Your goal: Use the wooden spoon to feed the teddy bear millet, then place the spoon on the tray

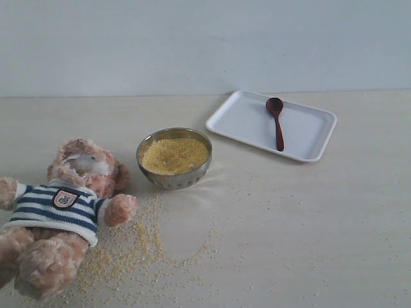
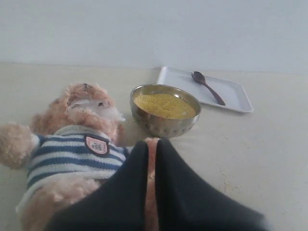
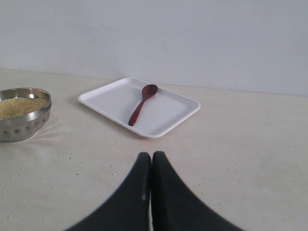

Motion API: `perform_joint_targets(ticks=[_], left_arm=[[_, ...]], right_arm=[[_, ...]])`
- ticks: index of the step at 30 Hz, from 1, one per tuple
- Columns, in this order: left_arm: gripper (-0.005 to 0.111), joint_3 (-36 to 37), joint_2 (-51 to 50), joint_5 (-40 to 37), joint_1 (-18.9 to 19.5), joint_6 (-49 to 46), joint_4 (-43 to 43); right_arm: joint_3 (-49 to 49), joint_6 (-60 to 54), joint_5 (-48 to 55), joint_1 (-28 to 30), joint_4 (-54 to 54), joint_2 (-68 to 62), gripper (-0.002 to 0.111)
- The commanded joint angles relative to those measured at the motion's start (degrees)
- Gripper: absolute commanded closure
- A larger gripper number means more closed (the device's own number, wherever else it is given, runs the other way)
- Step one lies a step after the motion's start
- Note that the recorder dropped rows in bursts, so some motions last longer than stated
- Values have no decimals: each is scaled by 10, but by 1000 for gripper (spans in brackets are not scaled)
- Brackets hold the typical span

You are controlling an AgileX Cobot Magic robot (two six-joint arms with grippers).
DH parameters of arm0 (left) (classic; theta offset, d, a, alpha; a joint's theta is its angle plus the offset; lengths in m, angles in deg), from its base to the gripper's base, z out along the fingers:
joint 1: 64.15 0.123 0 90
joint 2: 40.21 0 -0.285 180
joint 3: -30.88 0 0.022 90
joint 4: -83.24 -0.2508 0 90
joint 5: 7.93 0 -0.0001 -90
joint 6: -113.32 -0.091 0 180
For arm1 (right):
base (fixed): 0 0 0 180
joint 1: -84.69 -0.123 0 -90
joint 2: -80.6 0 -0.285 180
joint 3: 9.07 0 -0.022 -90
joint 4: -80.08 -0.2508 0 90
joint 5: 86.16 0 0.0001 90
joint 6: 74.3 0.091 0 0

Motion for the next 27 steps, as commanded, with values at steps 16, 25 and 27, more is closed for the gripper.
perform_joint_targets(ticks=[16, 25, 27], left_arm=[[101, 2, 2, 56, -4, 36, -128], [101, 3, 2, 191, -4, 387, -466], [101, 3, 2, 236, -8, 472, -552]], right_arm=[[0, 0, -3, 1, 1, 4, 108], [0, 0, -3, 1, 1, 4, 108], [0, 0, -3, 1, 1, 4, 108]])
